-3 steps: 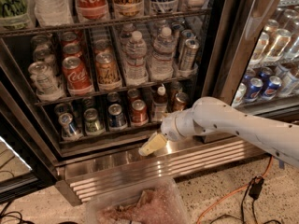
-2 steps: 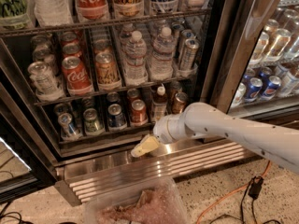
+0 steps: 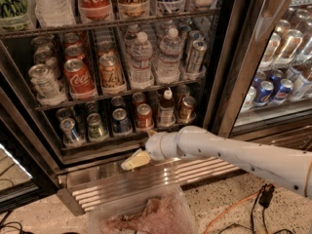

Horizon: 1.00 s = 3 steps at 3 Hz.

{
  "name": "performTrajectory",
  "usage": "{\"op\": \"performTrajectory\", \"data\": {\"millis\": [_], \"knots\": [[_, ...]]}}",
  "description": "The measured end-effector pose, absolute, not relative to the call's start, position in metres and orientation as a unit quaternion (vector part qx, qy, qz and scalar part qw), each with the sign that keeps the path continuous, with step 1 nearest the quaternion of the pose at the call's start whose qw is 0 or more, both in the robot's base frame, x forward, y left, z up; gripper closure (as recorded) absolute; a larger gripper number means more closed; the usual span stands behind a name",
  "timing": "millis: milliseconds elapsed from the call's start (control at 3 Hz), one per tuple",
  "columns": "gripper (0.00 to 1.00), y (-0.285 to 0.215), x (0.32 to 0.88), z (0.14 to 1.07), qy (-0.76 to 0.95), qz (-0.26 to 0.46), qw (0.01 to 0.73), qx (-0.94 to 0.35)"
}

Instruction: Pick pepsi can from bottom shelf of fridge

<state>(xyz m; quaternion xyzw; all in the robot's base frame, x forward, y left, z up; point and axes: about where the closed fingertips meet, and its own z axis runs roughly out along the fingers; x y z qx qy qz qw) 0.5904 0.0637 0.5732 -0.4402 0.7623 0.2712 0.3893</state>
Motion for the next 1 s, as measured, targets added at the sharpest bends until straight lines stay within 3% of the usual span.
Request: {"op": "performTrajectory", "data": {"millis": [1000], "knots": [[0.0,0.098,0.594,0.586,0.71,0.277,0.452,-0.463]]}}
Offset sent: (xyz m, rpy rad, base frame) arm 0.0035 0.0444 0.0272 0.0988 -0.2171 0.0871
